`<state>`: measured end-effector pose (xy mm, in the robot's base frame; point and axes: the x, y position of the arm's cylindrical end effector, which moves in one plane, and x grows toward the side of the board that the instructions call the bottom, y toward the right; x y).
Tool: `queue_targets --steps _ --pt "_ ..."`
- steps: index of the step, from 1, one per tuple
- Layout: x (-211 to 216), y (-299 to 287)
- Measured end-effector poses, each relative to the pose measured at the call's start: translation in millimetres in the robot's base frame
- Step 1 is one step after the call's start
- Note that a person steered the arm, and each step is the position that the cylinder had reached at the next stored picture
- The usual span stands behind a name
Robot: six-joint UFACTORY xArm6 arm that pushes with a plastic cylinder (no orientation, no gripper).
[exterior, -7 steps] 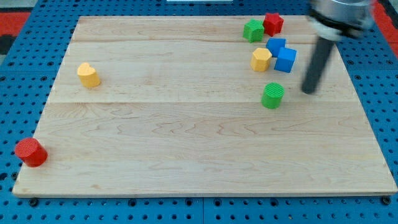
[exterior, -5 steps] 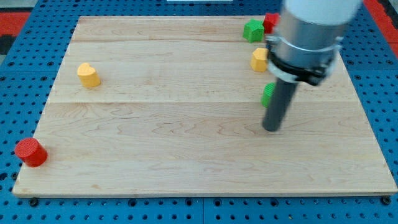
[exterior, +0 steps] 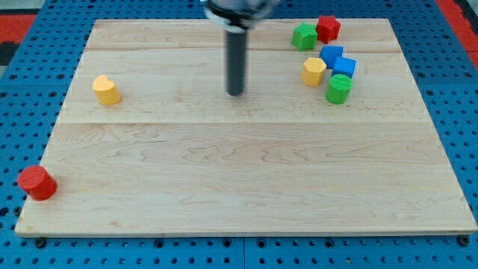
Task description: Place the yellow heart in between the green star and the blue triangle
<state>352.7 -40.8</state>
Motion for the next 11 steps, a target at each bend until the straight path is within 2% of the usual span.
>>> queue_targets --steps 1,3,6,7,8,9,10,11 --pt "-59.1 -81.9" --pt "-114.2 -261.9" --pt "-93.8 -264.1" --pt "-13.3 -254.7" --pt "25.7 -250.3" --pt "-12.0 -207.9" --pt "5.8 -180.1" --pt "0.7 -261.9"
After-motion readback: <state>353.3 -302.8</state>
